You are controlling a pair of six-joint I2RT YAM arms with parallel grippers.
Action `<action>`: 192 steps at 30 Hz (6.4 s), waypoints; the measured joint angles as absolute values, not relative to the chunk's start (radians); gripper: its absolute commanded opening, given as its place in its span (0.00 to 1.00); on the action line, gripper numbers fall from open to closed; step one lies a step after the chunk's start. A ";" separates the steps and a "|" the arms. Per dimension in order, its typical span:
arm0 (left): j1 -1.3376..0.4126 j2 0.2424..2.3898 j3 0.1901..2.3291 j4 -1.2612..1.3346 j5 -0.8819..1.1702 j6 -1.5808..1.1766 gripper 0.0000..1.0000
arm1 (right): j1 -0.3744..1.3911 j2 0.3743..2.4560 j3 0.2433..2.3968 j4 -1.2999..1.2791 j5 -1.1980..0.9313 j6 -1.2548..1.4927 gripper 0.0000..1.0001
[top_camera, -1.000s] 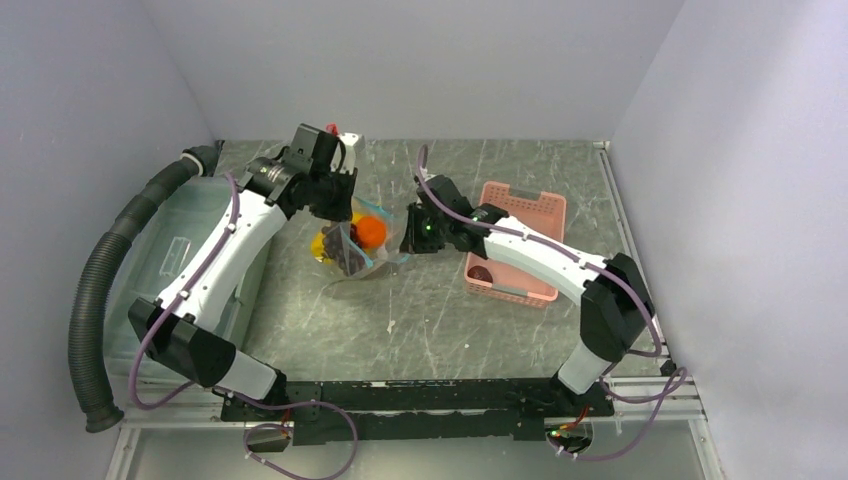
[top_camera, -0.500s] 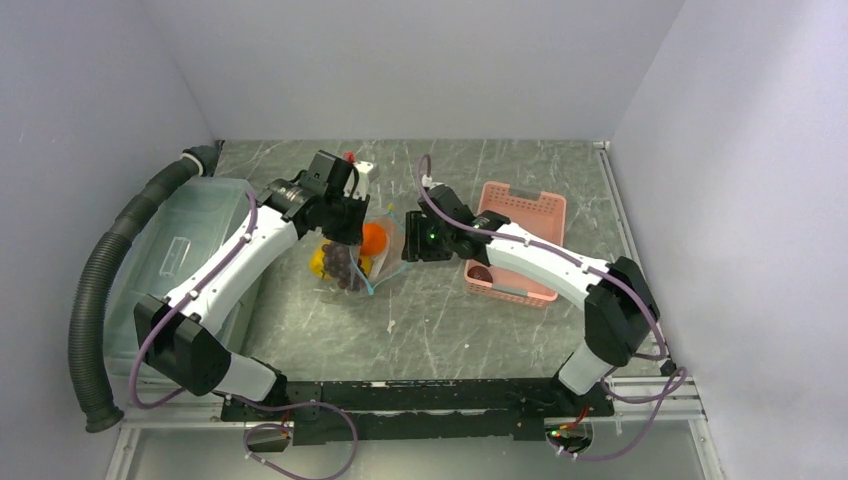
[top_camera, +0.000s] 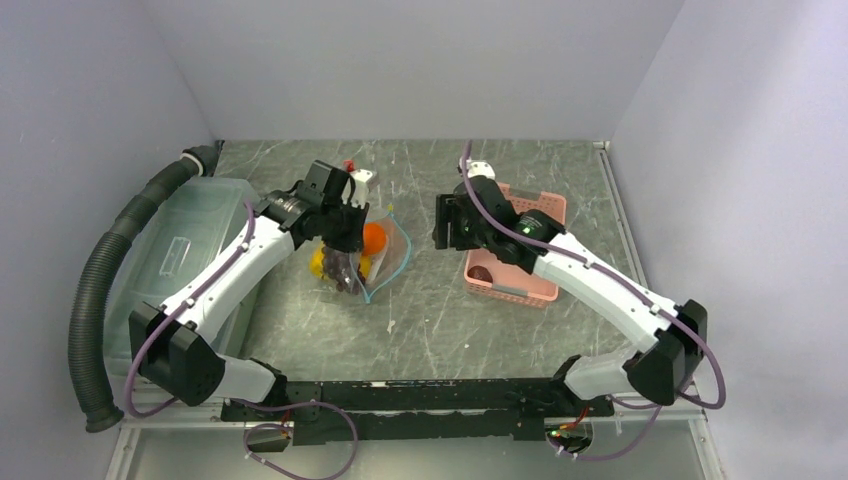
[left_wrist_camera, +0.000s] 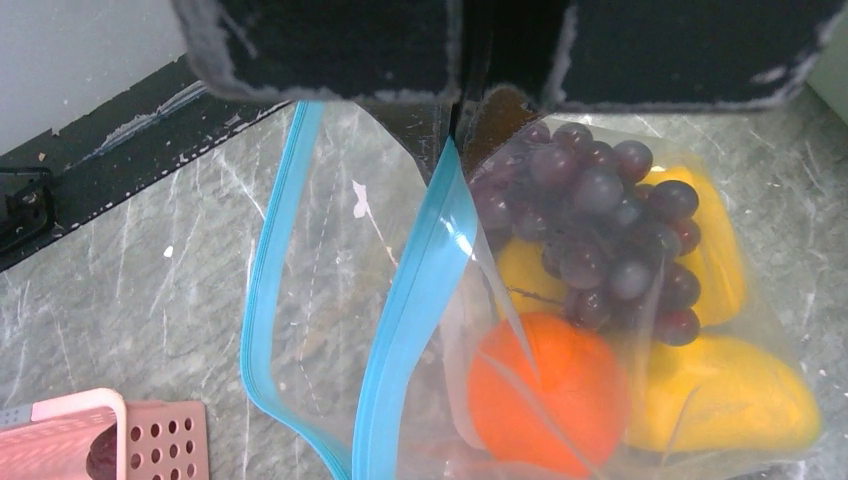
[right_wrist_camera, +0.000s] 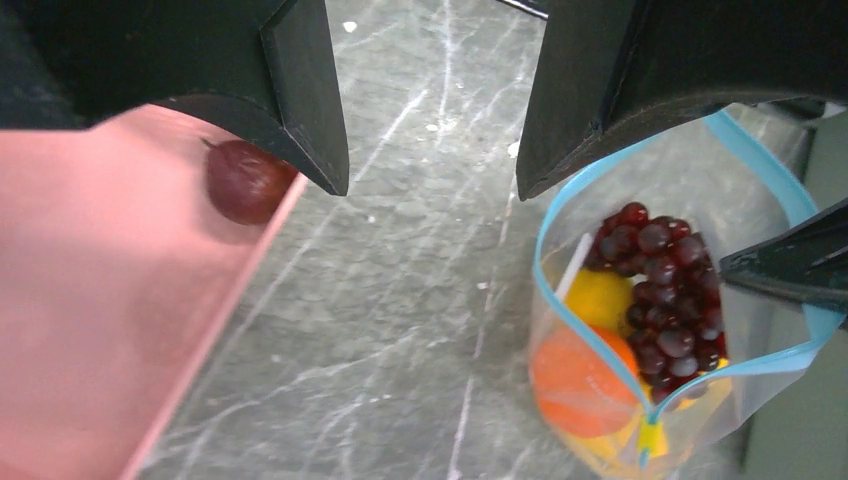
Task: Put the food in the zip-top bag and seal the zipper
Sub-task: Pick up the fake fruit from the bin, then place the fake fruit in the zipper food storage bag.
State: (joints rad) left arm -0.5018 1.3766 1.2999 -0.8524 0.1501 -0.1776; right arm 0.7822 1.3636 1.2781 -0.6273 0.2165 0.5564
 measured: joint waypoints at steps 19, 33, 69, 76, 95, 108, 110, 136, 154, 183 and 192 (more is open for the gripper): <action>-0.502 1.306 1.263 -0.828 0.187 -0.169 0.00 | 0.620 1.197 1.221 -0.813 0.357 0.492 0.73; -0.502 1.296 1.260 -0.827 0.186 -0.169 0.00 | 0.467 1.244 1.035 -0.746 0.203 0.493 0.74; -0.502 1.278 1.243 -0.820 0.184 -0.169 0.00 | 0.405 1.460 0.890 -0.583 0.102 0.514 0.74; -0.502 1.278 1.243 -0.820 0.185 -0.169 0.00 | 0.405 1.459 0.891 -0.583 0.140 0.518 0.74; -0.502 1.279 1.243 -0.820 0.185 -0.169 0.00 | 0.405 1.468 0.894 -0.580 0.155 0.516 0.64; -0.502 1.280 1.243 -0.820 0.185 -0.169 0.00 | 0.405 1.475 0.885 -0.578 0.159 0.516 0.29; -0.502 1.280 1.243 -0.819 0.185 -0.169 0.00 | 0.405 1.466 0.893 -0.593 0.164 0.516 0.27; -0.502 1.280 1.243 -0.819 0.186 -0.169 0.00 | 0.488 1.238 1.121 -0.624 0.049 0.524 0.23; -0.502 1.286 1.243 -0.819 0.186 -0.169 0.00 | 0.744 1.275 1.219 -0.447 -0.104 0.625 0.25; -0.502 1.286 1.243 -0.819 0.187 -0.169 0.00 | 0.904 1.625 1.438 -0.508 -0.019 0.682 0.49; -0.502 1.286 1.243 -0.819 0.187 -0.169 0.00 | 0.920 1.666 1.455 -0.548 0.020 0.682 0.74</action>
